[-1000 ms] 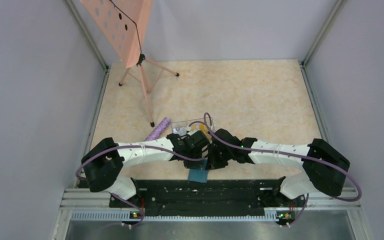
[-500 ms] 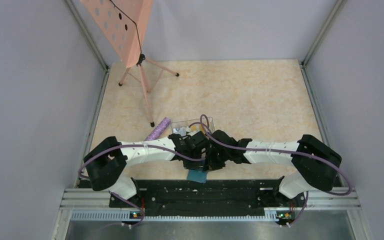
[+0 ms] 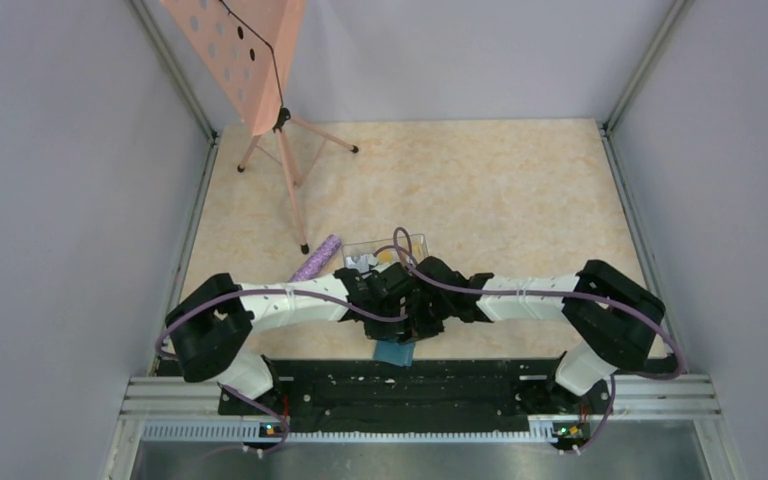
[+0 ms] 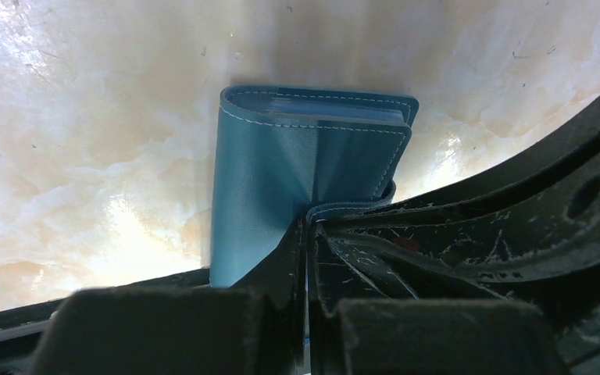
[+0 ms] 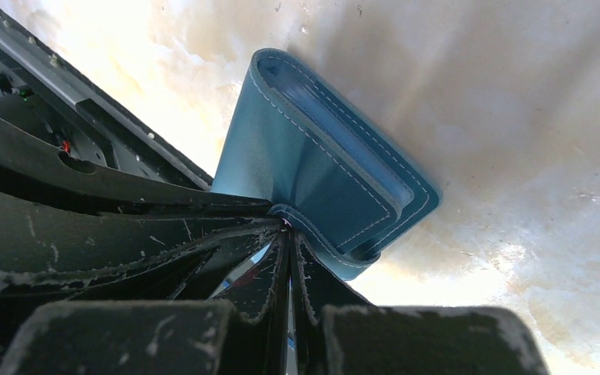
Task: Put the credit cards into the card holder
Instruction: Close the card holder at the corner of the board, then reset both arms
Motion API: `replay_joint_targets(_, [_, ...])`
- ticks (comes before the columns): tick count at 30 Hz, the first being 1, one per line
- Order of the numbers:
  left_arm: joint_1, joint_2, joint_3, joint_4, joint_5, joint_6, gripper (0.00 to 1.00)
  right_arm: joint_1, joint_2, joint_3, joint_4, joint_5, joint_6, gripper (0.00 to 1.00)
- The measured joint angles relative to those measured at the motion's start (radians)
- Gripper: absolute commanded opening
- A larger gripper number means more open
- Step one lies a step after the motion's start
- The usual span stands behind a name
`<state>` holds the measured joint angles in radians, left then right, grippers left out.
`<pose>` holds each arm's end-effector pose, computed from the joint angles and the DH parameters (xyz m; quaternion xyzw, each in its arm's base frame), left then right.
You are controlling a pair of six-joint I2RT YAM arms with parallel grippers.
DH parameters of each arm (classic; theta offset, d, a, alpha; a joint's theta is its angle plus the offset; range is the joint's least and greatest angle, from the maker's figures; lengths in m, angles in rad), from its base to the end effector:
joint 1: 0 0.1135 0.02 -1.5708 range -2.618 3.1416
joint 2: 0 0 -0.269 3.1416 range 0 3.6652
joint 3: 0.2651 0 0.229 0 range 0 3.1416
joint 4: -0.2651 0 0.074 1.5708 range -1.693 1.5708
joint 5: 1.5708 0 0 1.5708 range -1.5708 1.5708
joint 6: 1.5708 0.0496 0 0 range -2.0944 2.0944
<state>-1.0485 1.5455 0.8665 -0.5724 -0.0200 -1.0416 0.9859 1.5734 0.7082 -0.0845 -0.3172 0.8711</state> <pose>0.1314 -0.2263 0.1730 0.0018 0.9872 -0.1326 0.0883 0.1418 0.2421 0.1547 -0.1021 0.9359 0.3317 0.0603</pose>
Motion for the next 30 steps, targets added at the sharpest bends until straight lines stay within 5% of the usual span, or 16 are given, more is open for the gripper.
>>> replay_joint_targets(7, [0.008,-0.001,-0.005,0.004,0.014,-0.005,0.03,-0.001,0.003,0.014,-0.027,0.000,0.001,0.00])
replay_joint_targets(9, [0.006,-0.012,-0.005,0.007,0.010,-0.001,0.14,0.000,-0.005,0.014,-0.034,0.010,0.000,0.00])
replay_joint_targets(11, [0.003,-0.025,-0.006,0.014,0.003,0.011,0.37,0.002,-0.015,0.013,-0.042,0.023,-0.002,0.02])
replay_joint_targets(17, [-0.001,-0.130,-0.039,0.026,-0.035,0.056,0.66,0.019,-0.121,0.003,-0.131,0.116,-0.014,0.41])
replay_joint_targets(23, [0.008,-0.411,-0.122,0.117,-0.071,0.061,0.87,-0.027,-0.290,-0.043,-0.164,0.159,-0.001,0.82])
replay_joint_targets(30, [0.086,-0.708,-0.426,0.452,-0.044,-0.039,0.99,-0.137,-0.470,-0.142,-0.139,0.121,0.017,0.98])
